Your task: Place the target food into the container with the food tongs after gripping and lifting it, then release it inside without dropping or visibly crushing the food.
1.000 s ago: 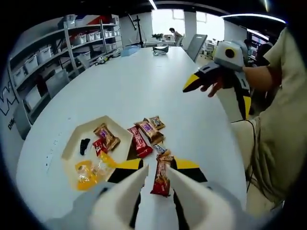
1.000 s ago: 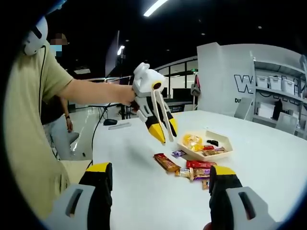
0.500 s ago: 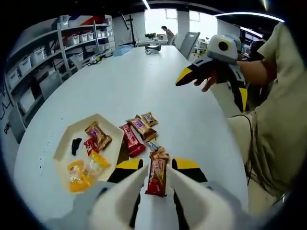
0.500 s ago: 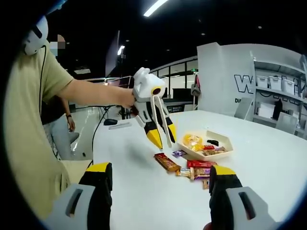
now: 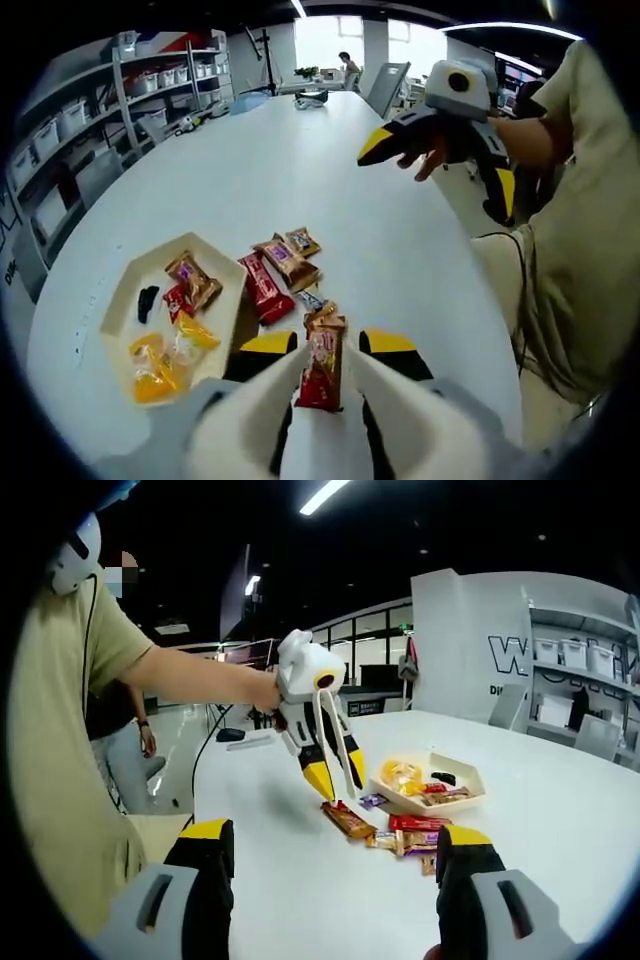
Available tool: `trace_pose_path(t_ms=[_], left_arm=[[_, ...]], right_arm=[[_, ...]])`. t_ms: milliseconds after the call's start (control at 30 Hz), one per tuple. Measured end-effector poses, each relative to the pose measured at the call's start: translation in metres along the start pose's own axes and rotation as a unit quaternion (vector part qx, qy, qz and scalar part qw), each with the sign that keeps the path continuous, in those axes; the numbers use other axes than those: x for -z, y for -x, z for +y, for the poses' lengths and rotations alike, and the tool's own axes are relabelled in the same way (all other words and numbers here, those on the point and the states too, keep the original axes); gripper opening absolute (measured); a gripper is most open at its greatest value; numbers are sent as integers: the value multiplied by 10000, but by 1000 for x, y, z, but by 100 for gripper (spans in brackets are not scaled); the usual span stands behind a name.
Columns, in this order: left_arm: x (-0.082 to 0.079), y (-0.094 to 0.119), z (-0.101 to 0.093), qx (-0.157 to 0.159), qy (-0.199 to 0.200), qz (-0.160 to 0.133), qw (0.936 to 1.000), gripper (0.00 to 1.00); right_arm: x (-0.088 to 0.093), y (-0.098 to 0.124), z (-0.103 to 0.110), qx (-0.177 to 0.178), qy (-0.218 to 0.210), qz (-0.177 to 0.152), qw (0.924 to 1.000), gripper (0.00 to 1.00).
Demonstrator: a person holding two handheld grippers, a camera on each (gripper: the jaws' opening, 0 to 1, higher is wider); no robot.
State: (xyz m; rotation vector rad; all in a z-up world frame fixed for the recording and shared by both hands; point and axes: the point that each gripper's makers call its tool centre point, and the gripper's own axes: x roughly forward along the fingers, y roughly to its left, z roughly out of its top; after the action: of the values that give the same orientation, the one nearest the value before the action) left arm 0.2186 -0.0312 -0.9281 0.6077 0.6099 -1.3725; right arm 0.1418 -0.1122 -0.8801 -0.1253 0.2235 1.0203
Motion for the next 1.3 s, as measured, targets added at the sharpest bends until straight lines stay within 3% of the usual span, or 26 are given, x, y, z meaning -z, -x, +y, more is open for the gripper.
trace_pose_path(t_ms=[367,1300], left_arm=[[10,-11,1,6,-7,130,9999,24],[17,-22,6,64,201,148,9997,25]], right_arm=[[1,0,0,2,-7,9,10000,82],[6,0,-1,1,-51,35,10000,82]])
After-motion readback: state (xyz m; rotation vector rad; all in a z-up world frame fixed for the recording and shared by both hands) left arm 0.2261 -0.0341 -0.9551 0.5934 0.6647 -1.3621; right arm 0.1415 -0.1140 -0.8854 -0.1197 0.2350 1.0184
